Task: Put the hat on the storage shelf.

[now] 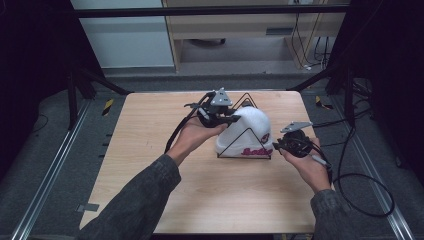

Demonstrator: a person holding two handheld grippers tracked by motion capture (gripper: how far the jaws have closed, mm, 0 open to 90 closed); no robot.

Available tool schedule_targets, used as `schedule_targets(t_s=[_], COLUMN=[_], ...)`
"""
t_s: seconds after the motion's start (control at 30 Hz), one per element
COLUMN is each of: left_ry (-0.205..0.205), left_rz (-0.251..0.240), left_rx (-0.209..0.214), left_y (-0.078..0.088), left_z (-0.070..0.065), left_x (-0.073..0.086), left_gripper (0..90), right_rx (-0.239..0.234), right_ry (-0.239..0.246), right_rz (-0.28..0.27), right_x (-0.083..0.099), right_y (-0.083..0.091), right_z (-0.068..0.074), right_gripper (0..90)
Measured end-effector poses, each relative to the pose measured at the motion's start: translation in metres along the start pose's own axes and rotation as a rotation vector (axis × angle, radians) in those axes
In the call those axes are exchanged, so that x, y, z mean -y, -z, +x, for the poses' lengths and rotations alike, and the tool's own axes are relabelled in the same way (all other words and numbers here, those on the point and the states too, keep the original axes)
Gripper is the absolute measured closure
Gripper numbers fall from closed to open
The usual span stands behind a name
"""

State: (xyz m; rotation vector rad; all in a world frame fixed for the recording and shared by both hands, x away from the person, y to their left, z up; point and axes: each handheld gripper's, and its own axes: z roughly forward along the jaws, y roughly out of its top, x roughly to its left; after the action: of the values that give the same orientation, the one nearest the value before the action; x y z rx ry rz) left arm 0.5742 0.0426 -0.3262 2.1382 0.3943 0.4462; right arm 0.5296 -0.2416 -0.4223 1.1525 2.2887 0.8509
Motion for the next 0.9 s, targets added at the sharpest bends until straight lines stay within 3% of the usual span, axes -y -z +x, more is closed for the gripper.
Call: schedule_targets(t_s=[0.1,0.13,0.27,0.47,0.7,0.9], left_ry=[-0.009,-0.026,-0.044,-0.048,-0.043,-0.051], left_rz=[-0.009,-0.002,0.015,0.014,0.007,0.012], left_rx=[-0.034,-0.061,-0.095,-0.099,-0.08,-0.074], left_y=[0.005,0.007,0.011,0.018,0.021,0.021], left_z=[-0.002,-0.003,-0.005,-0.013,-0.021,-0.024], left_x=[-0.002,-0.003,-0.003,-0.003,-0.005,-0.005], left_gripper=[63.4,57.8,38.2,20.2,11.7,7.6], right_rx=[0.006,0.006,0.022,0.028,0.038,0.068], right_ry=[-0.014,-0.018,-0.02,-0.033,-0.041,-0.052], right_rz=[-0.008,-0.007,-0.039,-0.079,-0.103,-0.13], right_x=[0.001,0.001,0.002,0.005,0.006,0.005], right_y=[0.003,0.004,0.011,0.022,0.03,0.033], right_z=[0.001,0.002,0.008,0.015,0.019,0.021], right_gripper=[69.9,69.4,67.6,62.9,54.2,38.9])
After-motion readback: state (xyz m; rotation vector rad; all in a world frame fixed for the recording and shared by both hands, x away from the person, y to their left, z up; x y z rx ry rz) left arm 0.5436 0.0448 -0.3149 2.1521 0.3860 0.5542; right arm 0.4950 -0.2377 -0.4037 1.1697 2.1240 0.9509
